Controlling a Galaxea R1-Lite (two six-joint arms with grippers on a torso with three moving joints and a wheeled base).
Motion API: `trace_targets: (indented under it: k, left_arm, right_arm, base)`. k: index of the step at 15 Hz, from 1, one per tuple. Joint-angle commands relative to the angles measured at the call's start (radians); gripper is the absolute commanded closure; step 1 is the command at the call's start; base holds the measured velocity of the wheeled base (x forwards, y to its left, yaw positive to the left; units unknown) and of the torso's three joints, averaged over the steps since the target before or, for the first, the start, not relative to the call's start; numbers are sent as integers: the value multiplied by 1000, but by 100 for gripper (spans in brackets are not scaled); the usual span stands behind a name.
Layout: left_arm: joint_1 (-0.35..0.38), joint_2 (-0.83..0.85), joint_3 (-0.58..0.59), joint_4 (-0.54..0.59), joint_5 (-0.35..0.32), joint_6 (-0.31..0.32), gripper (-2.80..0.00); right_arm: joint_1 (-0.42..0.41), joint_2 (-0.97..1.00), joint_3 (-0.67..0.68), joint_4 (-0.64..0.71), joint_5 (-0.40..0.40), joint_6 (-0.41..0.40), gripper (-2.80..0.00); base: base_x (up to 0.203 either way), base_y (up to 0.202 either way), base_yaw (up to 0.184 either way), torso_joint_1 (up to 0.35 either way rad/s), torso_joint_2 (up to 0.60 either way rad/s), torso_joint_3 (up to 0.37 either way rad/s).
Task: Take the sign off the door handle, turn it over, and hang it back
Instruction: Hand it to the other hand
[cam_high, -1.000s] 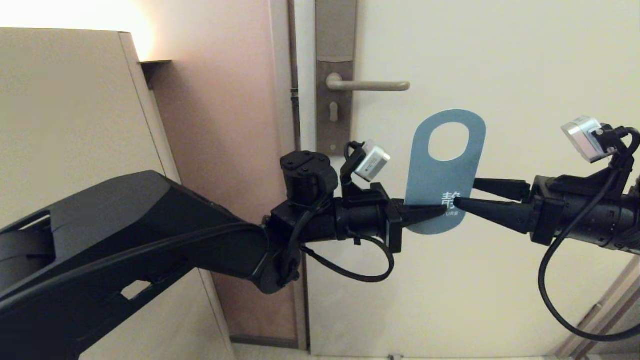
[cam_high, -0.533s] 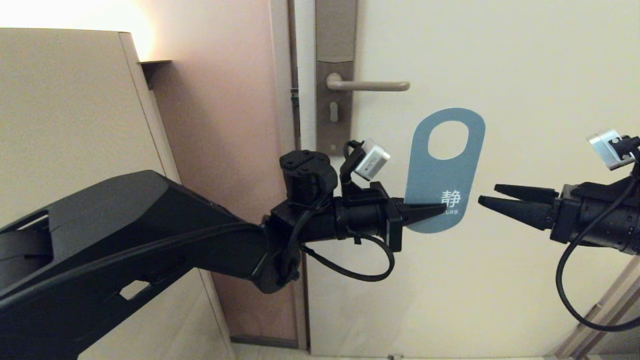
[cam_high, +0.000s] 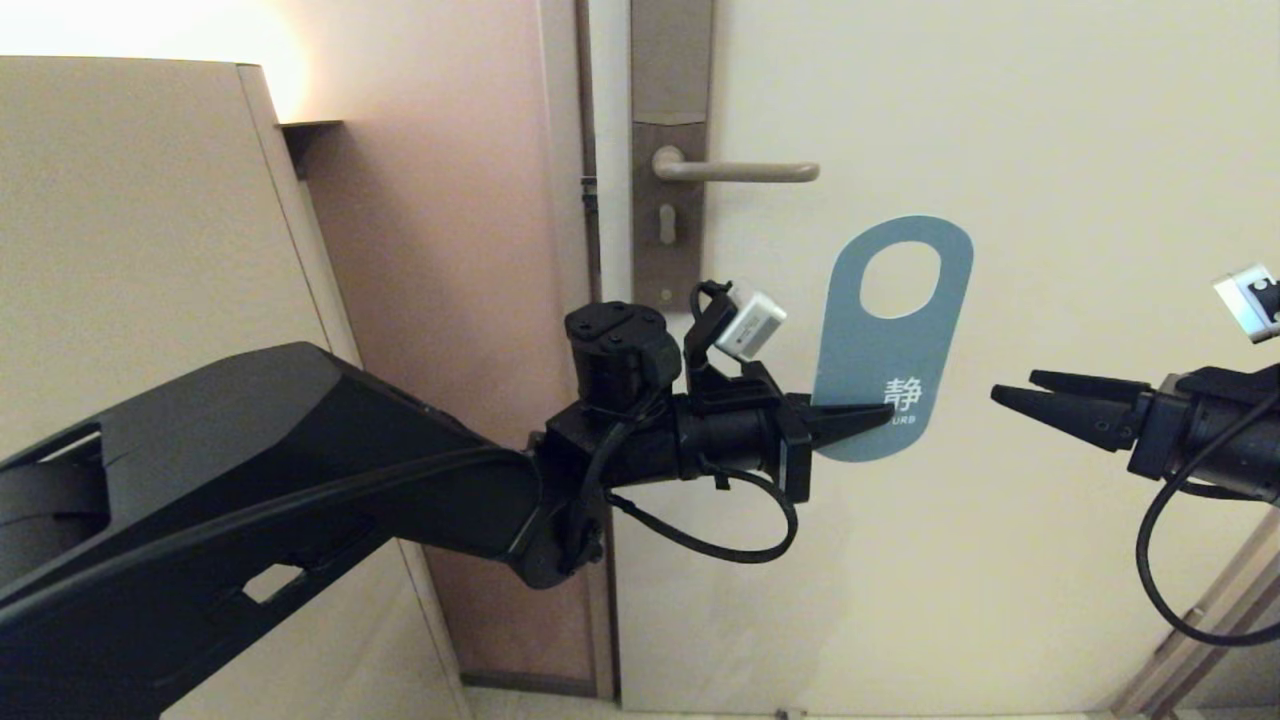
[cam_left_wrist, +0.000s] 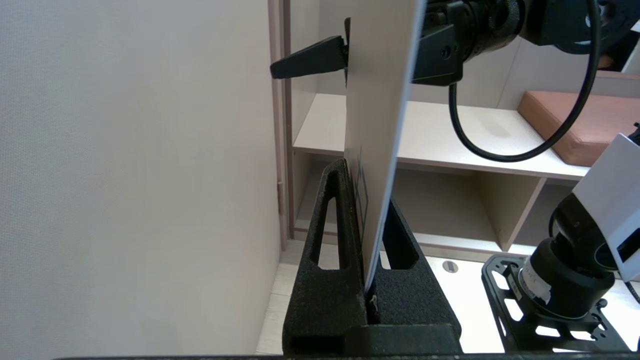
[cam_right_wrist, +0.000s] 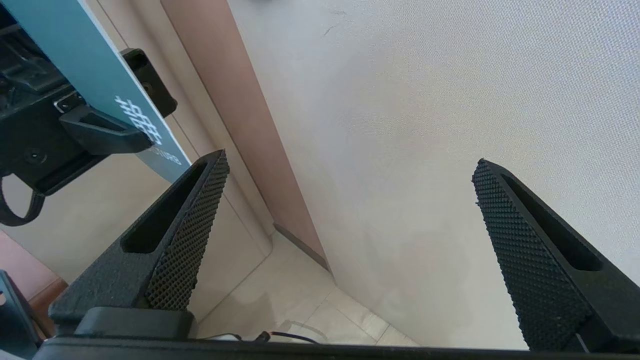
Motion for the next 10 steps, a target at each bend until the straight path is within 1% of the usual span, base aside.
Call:
trace_targets:
  k: [1,8,10]
  left_arm:
    - [-1,4,0,-7,-3,-1,0]
    - [-16,10,-30,2,6,0,0]
    - [-17,11,-37,13,32,0,0]
  right_arm:
    - [-1,2,0,-4,5,1,-280]
    - [-3,1,0,-4,3,1,-280]
    - [-3,1,1,-4,3,1,-280]
  base:
    - [0,0,0,0,0,0]
    - [0,0,0,0,0,0]
    - [0,0,0,0,0,0]
